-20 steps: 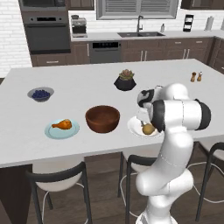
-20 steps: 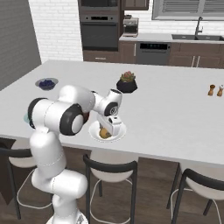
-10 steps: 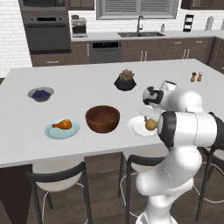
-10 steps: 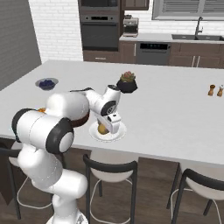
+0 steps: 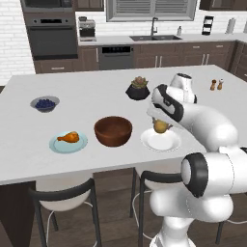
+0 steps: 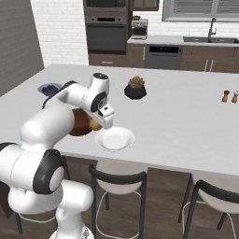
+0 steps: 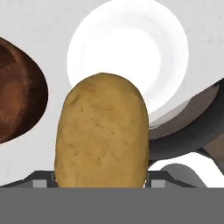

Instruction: Pick the chicken drumstick and potato from their plates and place them in the bowl. Then put the bowl in the fridge.

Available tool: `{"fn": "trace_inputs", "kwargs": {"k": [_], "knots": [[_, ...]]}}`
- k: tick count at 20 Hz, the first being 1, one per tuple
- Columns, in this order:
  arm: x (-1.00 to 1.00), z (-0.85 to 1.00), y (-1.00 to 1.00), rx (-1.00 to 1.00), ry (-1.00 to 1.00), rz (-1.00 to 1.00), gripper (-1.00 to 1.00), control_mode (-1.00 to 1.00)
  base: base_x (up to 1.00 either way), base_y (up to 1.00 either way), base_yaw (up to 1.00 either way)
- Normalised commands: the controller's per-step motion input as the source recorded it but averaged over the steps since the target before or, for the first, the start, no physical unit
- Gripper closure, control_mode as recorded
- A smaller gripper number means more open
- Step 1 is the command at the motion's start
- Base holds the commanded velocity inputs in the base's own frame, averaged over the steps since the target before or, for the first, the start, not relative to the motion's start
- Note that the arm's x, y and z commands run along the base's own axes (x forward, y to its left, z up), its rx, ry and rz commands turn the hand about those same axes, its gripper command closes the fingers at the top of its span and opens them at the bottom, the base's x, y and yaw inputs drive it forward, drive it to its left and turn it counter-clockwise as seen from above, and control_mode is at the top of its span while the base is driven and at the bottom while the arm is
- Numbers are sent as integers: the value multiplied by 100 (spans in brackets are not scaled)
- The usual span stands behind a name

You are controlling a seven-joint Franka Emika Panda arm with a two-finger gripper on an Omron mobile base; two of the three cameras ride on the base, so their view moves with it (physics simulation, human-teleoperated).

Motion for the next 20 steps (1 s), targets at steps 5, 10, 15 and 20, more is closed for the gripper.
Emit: {"fn": "trace_inputs", "kwargs": {"k": [5, 10, 15, 20], "knots": [[11, 29, 85, 0, 0, 18, 100, -100, 0, 0, 0], [39, 14, 79, 0, 4, 21, 100, -100, 0, 0, 0], [64, 2, 60, -3, 16, 10, 100, -100, 0, 0, 0], [56, -7, 44, -6, 5, 0, 100, -100, 0, 0, 0]]}}
